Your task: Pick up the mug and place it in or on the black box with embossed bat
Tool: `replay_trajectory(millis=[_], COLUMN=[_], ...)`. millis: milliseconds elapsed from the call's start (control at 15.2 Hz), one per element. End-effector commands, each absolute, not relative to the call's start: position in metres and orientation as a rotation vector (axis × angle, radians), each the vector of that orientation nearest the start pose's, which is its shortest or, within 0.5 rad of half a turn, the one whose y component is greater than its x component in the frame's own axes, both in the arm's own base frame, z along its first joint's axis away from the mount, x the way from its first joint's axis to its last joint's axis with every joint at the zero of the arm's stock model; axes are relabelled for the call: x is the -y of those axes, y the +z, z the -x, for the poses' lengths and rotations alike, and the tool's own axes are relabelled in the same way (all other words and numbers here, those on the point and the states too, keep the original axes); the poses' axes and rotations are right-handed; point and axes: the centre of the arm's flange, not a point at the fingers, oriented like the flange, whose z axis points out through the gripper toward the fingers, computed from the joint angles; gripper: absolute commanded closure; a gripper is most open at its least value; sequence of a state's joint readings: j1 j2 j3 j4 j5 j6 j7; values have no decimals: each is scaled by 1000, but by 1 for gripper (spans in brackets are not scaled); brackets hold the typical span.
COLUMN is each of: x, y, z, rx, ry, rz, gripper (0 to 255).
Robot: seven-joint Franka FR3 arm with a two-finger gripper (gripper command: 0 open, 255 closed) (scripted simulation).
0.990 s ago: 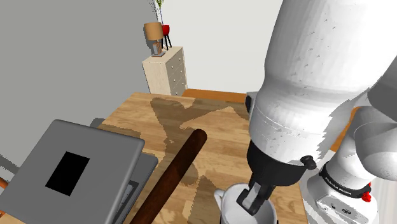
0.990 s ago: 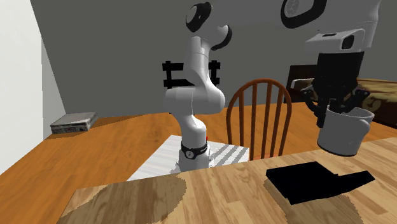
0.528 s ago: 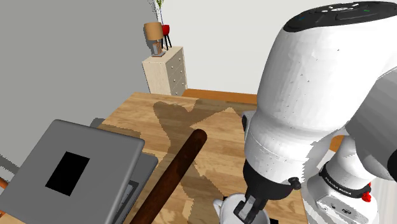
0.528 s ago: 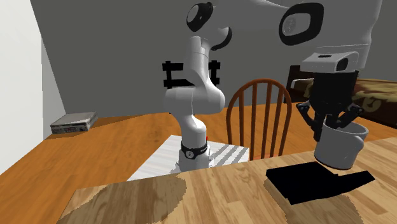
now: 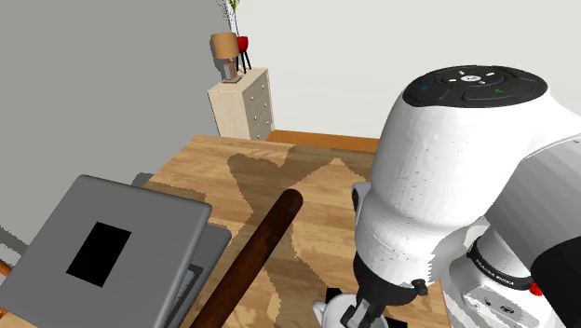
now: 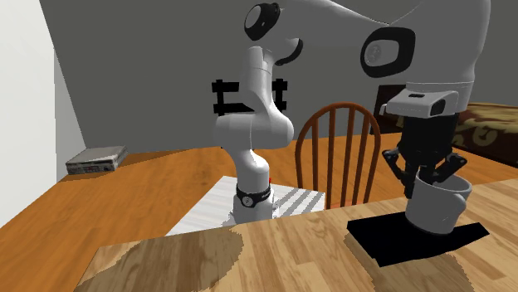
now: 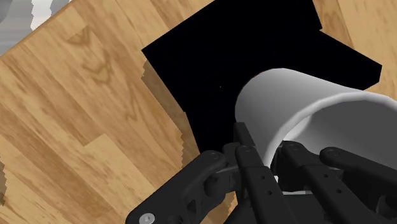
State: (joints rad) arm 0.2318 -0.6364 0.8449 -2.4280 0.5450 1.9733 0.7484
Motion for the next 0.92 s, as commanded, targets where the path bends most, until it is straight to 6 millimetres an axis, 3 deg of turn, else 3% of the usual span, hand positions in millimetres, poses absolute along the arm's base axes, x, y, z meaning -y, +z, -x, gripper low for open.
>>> replay_trajectory(millis=[0,264,330,660,858], x=[-394,-394,-394,-394,-391], y=[450,450,450,450,489], z=[-155,-155,-155,-155,-155], rx=[22,22,22,22,22], ry=[-1,-1,-1,-1,-1], rz=[3076,3076,3076,3076,3076], gripper=[255,255,0,0,0])
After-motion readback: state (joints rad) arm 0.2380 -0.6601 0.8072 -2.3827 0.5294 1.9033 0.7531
